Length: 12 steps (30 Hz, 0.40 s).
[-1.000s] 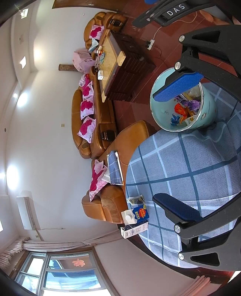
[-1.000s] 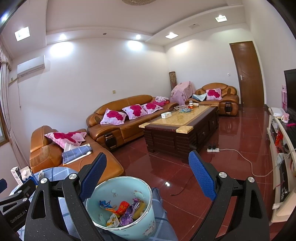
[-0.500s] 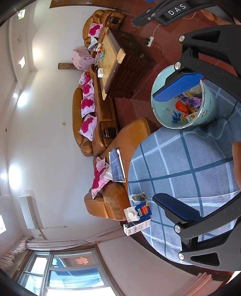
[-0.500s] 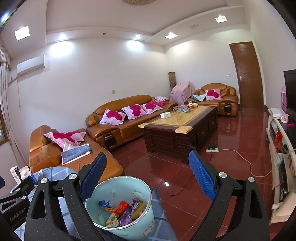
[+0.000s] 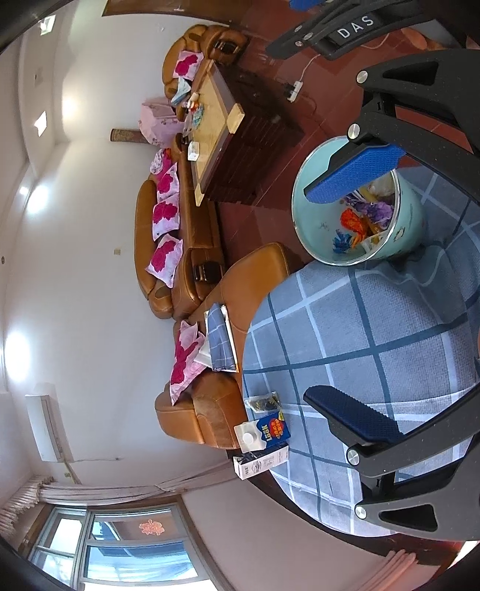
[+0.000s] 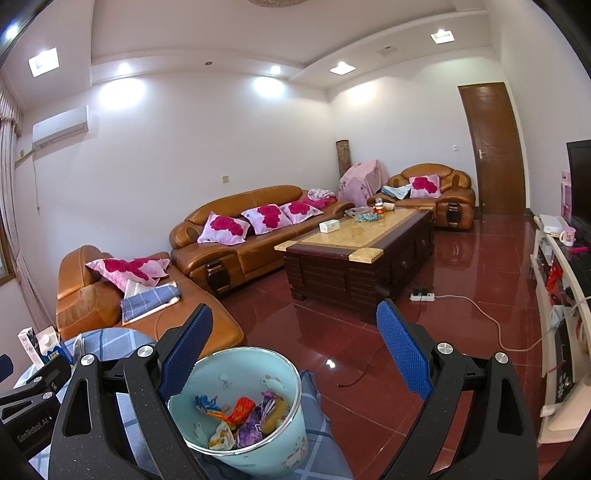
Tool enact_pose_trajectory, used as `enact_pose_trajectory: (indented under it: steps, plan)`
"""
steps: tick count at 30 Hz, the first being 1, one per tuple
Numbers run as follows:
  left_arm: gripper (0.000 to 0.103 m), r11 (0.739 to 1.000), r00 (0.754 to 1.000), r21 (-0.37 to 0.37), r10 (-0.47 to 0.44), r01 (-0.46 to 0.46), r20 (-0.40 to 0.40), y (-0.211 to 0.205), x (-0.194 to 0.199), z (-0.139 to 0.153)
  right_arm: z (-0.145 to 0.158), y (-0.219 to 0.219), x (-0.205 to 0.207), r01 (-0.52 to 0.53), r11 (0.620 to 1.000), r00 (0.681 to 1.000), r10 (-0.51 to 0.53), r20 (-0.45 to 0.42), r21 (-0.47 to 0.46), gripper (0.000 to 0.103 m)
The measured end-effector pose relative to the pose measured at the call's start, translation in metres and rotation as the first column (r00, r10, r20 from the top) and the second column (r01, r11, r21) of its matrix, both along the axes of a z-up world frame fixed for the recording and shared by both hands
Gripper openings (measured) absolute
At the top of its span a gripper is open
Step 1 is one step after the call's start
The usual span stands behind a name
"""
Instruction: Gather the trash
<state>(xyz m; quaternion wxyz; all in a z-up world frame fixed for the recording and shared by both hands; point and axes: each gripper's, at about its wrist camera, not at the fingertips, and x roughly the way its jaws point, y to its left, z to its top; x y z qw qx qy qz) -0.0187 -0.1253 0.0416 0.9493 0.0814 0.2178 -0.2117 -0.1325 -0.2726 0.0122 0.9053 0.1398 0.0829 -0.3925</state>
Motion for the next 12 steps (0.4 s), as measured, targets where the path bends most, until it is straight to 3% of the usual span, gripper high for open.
enact_pose_trajectory:
  steps: [12]
  plan:
    - [0.097,0.998,0.998,0.010,0.063,-0.063,-0.012,0.004,0.012,-0.001,-0.002,0.000,0.004,-0.008,1.000,1.000,0.008,-0.019,0.010,0.089]
